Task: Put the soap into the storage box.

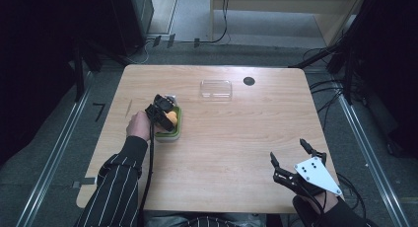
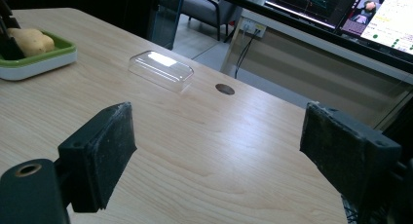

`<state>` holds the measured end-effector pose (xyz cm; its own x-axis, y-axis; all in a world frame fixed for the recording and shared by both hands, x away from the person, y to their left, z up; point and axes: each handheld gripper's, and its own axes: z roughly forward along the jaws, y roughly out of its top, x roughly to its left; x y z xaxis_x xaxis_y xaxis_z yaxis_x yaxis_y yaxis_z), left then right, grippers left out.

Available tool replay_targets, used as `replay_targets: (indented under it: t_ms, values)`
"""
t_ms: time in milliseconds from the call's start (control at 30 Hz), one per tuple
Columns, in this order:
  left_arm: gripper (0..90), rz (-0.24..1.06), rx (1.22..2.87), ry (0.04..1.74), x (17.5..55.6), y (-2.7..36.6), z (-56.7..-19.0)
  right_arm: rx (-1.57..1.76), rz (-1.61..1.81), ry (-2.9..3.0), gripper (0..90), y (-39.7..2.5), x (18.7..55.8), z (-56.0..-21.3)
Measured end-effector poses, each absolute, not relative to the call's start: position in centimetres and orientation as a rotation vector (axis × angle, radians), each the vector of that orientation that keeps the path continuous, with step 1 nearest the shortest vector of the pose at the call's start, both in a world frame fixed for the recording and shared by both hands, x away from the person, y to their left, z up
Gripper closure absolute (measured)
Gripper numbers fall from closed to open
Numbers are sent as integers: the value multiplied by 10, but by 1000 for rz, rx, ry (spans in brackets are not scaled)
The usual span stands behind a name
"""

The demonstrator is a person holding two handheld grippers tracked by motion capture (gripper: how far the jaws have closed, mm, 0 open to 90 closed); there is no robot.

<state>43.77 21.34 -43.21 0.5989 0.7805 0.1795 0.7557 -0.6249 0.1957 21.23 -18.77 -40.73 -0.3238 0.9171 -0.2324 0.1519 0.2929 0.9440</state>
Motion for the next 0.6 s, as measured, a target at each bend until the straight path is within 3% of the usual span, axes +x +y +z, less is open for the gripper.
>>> replay_targets:
  t_ms: [600]
  values:
    - [300,396,2733,1319,438,210,-427,990,1115,1688,134,-190,210,-407]
